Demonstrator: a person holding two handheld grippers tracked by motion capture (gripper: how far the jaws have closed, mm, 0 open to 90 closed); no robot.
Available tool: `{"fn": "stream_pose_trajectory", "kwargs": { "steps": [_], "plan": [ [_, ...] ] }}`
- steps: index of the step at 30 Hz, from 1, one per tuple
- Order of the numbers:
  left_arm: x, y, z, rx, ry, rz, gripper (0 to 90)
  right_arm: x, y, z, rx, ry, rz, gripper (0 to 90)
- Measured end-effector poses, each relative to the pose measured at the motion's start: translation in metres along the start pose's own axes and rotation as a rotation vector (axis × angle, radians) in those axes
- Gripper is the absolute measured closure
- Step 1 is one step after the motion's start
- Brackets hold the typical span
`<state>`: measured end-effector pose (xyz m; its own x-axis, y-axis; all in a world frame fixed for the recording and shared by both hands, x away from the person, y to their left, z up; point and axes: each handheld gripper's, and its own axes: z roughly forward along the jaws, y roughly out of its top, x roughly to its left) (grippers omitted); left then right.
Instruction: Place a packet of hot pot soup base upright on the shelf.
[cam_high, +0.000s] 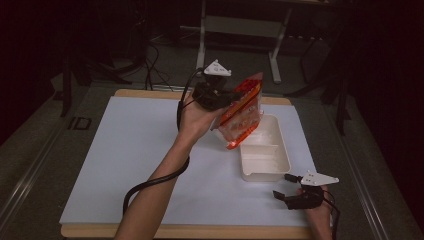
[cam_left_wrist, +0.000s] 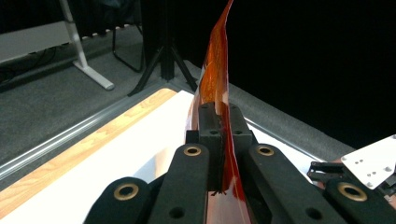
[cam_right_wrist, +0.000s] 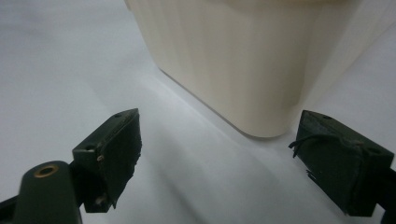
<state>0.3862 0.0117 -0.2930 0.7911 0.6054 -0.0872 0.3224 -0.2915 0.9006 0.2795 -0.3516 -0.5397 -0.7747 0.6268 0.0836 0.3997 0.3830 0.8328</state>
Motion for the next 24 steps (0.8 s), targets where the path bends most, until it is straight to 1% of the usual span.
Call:
{"fn": "stream_pose_trajectory", "kwargs": {
  "steps": [4,12,24],
  "plan": [
    [0.001,0.003,0.006,0.001,-0.002,-0.001,89.9,0.0,0.0,0.0,-0.001,0.001,-0.001,14.6],
    [0.0,0.009,0.016,0.011,0.002,0.01,89.9,0.0,0.0,0.0,-0.001,0.003,-0.001,14.6],
    [0.002,0.011,0.027,0.006,-0.003,-0.005,89.9,0.0,0.0,0.0,-0.001,0.005,0.0,14.6]
  ]
}}
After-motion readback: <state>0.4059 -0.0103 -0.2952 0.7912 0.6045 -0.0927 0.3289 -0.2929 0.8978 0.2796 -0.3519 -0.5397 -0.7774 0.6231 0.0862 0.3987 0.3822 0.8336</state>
